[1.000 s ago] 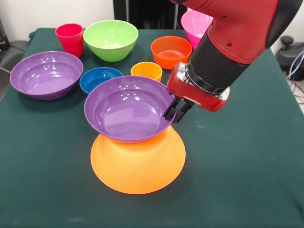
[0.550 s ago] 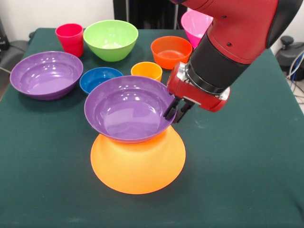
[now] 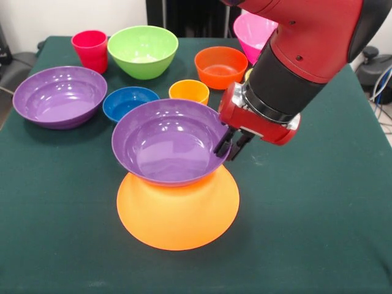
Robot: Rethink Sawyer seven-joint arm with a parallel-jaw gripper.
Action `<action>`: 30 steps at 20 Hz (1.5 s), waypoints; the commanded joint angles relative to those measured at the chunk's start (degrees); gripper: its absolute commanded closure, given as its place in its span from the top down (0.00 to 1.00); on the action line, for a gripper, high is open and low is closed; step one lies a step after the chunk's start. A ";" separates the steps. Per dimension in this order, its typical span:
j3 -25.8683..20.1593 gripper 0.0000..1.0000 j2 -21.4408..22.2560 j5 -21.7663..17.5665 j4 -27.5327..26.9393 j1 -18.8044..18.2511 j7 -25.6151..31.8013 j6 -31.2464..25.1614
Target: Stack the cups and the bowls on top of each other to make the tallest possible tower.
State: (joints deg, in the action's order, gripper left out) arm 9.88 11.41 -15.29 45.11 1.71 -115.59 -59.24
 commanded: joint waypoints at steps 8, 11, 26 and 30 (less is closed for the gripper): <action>-9.18 0.00 -2.65 -4.05 -0.60 0.52 18.80 6.19; -8.57 0.00 -2.94 -4.91 -1.14 0.63 19.34 6.59; -6.26 1.00 0.34 -4.72 3.09 1.35 18.17 6.13; -6.15 1.00 2.70 -3.67 6.87 1.34 17.62 4.76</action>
State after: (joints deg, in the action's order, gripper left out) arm 8.88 11.17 -15.28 44.55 2.16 -112.84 -54.27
